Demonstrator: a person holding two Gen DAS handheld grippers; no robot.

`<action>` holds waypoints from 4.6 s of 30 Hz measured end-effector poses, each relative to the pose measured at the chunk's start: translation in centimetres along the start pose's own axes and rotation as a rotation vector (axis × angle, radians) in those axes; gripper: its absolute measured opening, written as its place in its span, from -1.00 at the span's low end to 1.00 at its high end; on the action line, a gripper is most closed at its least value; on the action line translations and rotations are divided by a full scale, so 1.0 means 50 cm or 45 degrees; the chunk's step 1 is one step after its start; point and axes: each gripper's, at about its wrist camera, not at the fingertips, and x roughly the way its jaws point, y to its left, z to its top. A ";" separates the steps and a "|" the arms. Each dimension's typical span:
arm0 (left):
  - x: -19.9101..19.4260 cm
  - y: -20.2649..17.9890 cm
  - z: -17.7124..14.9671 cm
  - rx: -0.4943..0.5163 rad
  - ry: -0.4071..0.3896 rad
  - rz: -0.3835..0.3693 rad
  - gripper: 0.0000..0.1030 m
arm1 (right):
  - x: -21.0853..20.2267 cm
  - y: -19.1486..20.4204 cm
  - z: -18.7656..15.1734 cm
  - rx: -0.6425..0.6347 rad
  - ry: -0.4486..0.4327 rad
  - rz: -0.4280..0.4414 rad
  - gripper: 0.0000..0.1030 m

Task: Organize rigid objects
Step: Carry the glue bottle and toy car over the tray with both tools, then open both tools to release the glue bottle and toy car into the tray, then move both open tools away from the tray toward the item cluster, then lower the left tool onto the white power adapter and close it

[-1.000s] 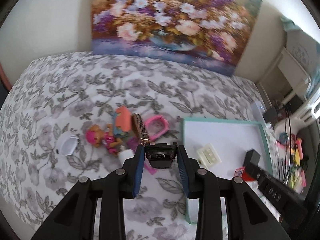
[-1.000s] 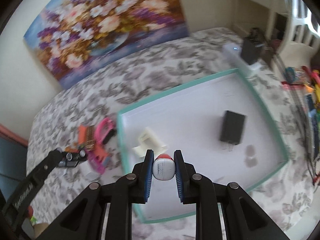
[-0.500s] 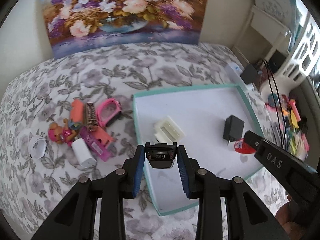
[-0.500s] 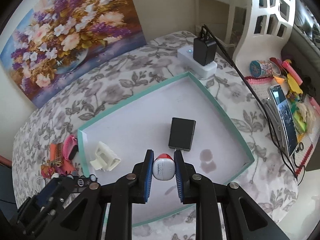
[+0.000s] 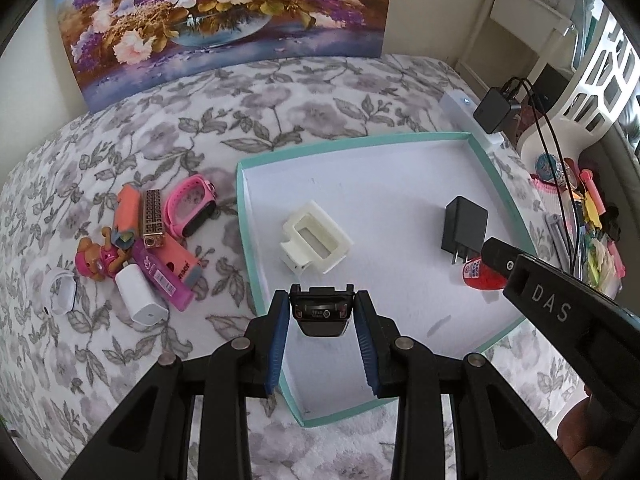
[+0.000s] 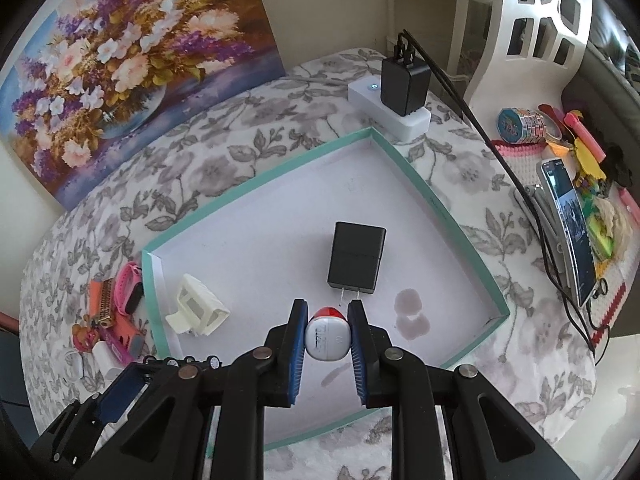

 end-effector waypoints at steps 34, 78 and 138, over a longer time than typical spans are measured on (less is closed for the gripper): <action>0.026 0.012 0.006 -0.033 0.025 0.049 0.45 | 0.024 -0.019 0.000 0.053 0.044 -0.062 0.21; -0.007 0.390 -0.036 -0.783 -0.018 0.287 0.86 | 0.010 0.113 -0.026 -0.165 0.018 -0.034 0.98; 0.054 0.550 -0.091 -0.954 0.060 0.156 0.95 | 0.087 0.432 -0.119 -0.482 0.068 0.309 0.77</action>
